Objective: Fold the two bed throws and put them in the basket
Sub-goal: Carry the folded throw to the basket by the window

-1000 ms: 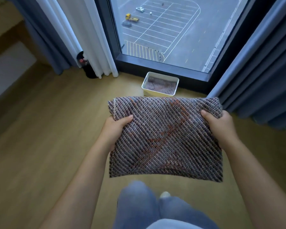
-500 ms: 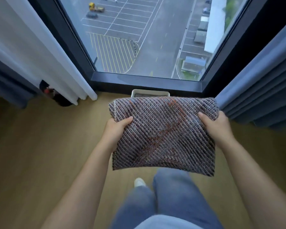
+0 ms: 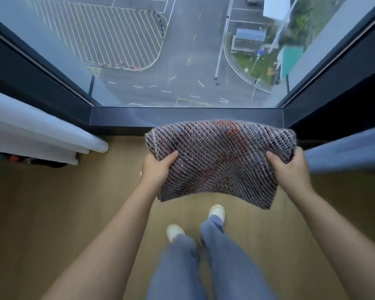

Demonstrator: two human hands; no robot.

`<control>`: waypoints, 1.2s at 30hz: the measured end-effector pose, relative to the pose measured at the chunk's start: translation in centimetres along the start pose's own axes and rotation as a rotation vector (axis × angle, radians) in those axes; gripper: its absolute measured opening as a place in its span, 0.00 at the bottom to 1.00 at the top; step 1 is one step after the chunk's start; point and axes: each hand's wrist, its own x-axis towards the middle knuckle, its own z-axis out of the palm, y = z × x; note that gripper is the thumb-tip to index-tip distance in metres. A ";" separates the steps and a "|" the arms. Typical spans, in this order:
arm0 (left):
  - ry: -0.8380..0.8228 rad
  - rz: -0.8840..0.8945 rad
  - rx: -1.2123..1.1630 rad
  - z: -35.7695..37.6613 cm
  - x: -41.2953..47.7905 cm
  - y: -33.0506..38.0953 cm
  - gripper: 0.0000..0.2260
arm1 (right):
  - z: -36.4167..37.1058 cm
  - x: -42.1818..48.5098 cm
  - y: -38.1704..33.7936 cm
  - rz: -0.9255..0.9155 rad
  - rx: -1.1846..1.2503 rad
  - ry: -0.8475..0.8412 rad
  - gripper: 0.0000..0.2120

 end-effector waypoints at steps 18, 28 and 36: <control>0.037 -0.096 0.232 5.6 37.5 -24.2 0.17 | 29.4 24.4 18.9 0.087 -0.356 -0.104 0.21; 0.233 0.171 0.705 9.5 40.1 -26.7 0.44 | 35.7 29.1 21.7 0.188 -0.459 -0.061 0.34; -0.197 0.643 1.468 10.3 38.0 -29.7 0.56 | 37.9 25.7 21.7 -0.551 -0.877 -0.255 0.44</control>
